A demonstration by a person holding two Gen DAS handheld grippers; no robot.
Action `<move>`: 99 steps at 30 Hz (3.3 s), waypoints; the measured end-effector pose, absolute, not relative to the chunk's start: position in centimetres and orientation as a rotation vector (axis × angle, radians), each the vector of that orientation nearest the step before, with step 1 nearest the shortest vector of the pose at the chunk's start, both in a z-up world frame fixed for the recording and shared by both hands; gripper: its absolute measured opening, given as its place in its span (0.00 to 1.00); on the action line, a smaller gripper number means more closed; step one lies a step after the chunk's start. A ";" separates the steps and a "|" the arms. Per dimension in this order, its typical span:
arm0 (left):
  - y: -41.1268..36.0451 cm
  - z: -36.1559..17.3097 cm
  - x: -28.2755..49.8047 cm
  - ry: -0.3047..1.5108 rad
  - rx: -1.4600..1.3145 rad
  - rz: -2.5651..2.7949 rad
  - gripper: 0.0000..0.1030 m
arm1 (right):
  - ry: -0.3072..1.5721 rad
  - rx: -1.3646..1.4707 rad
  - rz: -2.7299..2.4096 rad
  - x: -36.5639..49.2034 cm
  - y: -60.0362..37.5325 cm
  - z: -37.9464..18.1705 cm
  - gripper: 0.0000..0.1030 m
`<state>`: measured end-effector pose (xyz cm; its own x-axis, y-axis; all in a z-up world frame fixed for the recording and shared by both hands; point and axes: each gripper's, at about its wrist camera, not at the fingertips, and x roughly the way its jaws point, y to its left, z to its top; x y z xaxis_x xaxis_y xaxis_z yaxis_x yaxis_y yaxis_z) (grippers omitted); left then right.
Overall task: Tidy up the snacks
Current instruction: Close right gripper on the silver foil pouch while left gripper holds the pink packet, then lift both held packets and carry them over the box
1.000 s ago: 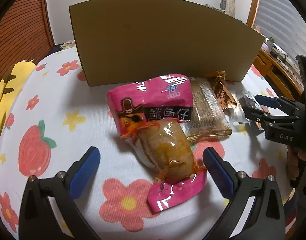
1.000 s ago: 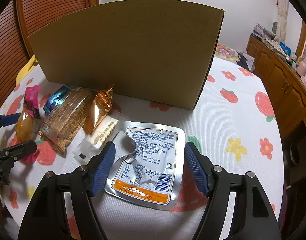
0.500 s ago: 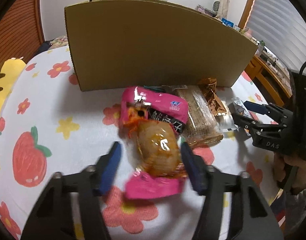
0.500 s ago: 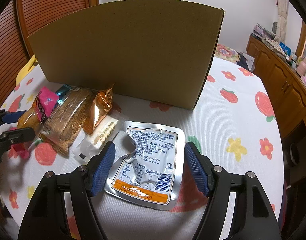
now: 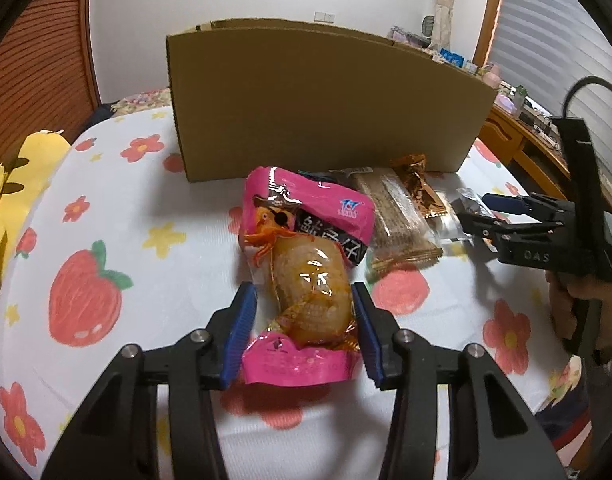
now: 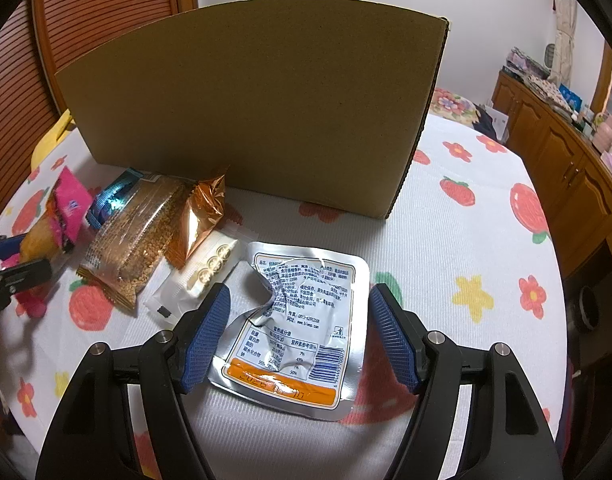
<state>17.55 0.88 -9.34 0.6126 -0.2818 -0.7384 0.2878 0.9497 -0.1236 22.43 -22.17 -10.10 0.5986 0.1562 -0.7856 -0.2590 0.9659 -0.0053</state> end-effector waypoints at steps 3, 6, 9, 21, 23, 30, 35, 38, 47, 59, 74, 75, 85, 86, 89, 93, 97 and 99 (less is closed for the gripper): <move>1.4 -9.0 17.0 0.822 -0.001 -0.314 0.46 | 0.898 -0.123 0.242 22.4 -22.1 -10.1 0.72; 1.9 -8.7 16.6 0.802 -0.018 -0.306 0.46 | 0.898 -0.123 0.241 22.4 -22.1 -10.1 0.72; 2.2 -8.6 16.2 0.791 -0.023 -0.307 0.46 | 0.898 -0.123 0.241 22.4 -22.1 -10.1 0.72; 2.3 -8.3 15.5 0.760 -0.021 -0.311 0.46 | 0.927 -0.098 0.233 22.3 -22.6 -9.9 0.58; 2.3 -8.2 15.4 0.754 -0.019 -0.310 0.46 | 0.934 -0.092 0.244 22.2 -22.8 -9.9 0.57; 1.9 -7.7 14.9 0.734 -0.016 -0.314 0.46 | 0.924 -0.023 0.273 21.1 -24.3 -9.4 0.56; 1.5 -7.4 14.5 0.716 -0.006 -0.317 0.46 | 0.905 -0.017 0.279 20.1 -24.5 -9.4 0.56; 1.5 -7.1 14.4 0.707 -0.007 -0.320 0.46 | 0.886 -0.009 0.286 19.4 -24.4 -9.0 0.56; 1.4 -5.6 14.0 0.672 -0.014 -0.328 0.46 | 0.803 -0.002 0.316 17.4 -23.7 -6.1 0.56; 1.7 -1.3 14.7 0.577 -0.001 -0.333 0.46 | 0.670 -0.030 0.370 16.4 -22.1 0.0 0.56; -0.2 4.0 18.1 0.491 0.085 -0.355 0.46 | 0.563 -0.105 0.382 18.7 -19.7 5.3 0.56; -0.4 4.3 18.4 0.486 0.095 -0.353 0.46 | 0.557 -0.108 0.383 18.8 -19.5 5.6 0.56; -1.3 5.4 23.5 0.521 0.114 -0.347 0.46 | 0.539 -0.166 0.358 22.3 -17.8 6.6 0.56; -1.3 5.3 24.2 0.532 0.113 -0.344 0.46 | 0.542 -0.171 0.353 22.7 -17.8 6.4 0.56; -1.4 5.1 26.2 0.553 0.108 -0.335 0.46 | 0.557 -0.183 0.344 24.5 -17.6 5.7 0.56; -1.5 5.0 28.5 0.576 0.105 -0.305 0.46 | 0.580 -0.191 0.335 26.8 -17.4 4.8 0.56; -1.0 4.5 30.1 0.603 0.092 -0.286 0.46 | 0.607 -0.178 0.314 28.9 -17.4 3.9 0.56; -0.9 4.2 30.8 0.620 0.081 -0.281 0.46 | 0.619 -0.171 0.308 29.6 -17.4 3.5 0.56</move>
